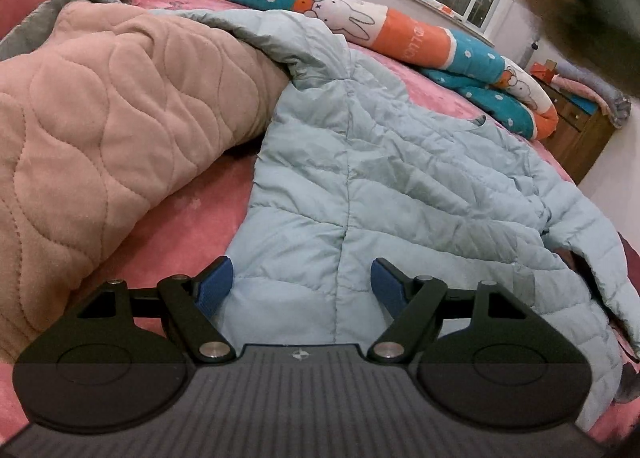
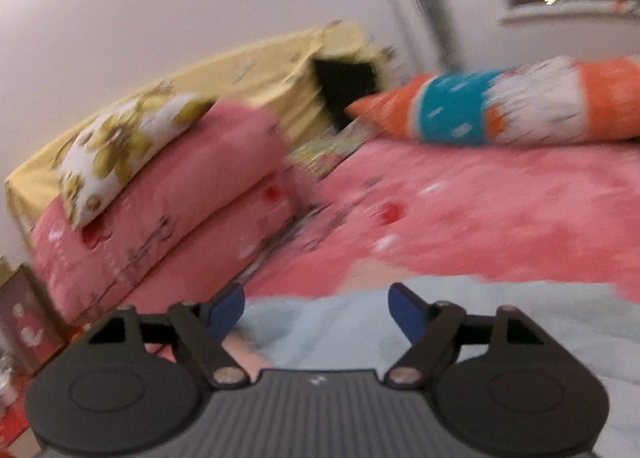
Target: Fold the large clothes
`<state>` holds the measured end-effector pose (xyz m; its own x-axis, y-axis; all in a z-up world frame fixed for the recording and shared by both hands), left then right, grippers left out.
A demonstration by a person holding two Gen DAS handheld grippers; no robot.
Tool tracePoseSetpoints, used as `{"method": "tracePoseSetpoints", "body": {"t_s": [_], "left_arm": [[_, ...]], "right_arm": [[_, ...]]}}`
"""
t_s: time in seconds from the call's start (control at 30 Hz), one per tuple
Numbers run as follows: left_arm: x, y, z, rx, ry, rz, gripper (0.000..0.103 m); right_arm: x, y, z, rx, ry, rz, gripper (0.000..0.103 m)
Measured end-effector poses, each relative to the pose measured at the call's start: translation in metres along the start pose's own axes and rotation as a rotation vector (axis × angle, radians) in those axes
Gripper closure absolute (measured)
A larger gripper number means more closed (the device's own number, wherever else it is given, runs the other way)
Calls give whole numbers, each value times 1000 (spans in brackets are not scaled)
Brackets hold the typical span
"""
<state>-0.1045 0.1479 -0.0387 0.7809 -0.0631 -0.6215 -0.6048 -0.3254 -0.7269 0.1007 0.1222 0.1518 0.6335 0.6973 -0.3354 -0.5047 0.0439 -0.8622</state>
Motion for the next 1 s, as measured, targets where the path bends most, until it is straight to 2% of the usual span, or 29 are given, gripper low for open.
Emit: {"method": "tracePoseSetpoints", "body": {"t_s": [0.07, 0.17, 0.37, 0.47, 0.57, 0.7, 0.83, 1.0], "left_arm": [[-2, 1, -2, 7, -9, -12, 10], [-8, 3, -8, 37, -34, -37, 9], [-27, 7, -22, 98, -61, -119, 6], [-39, 3, -31, 124, -57, -166, 6], [-51, 5, -43, 137, -58, -209, 5], [-61, 9, -61, 140, -51, -217, 5], [-65, 16, -82, 160, -32, -202, 5], [-68, 28, -113, 221, 14, -181, 5]], "right_arm": [[-44, 8, -23, 16, 76, -51, 20], [-119, 30, -61, 30, 240, -117, 20], [-248, 85, -133, 120, 503, -195, 19], [-297, 116, -162, 156, 642, -212, 17], [-332, 145, -191, 217, 744, -204, 17], [-361, 180, -224, 362, 805, -195, 17], [-388, 200, -242, 423, 821, -197, 17], [-411, 223, -255, 524, 776, -169, 17]]}}
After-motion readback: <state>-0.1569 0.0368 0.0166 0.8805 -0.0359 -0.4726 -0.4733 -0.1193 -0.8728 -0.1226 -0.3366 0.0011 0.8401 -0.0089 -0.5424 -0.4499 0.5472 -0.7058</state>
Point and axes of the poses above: each gripper's, at about its wrist camera, not at the fingertips, and x roughly the way its jaws point, z to its left, y to its underside, the point moved 3 cm from there along x, roughly the way its jaws point, and after that the axes turned 1 degree about -y, right-handed, at the moved point
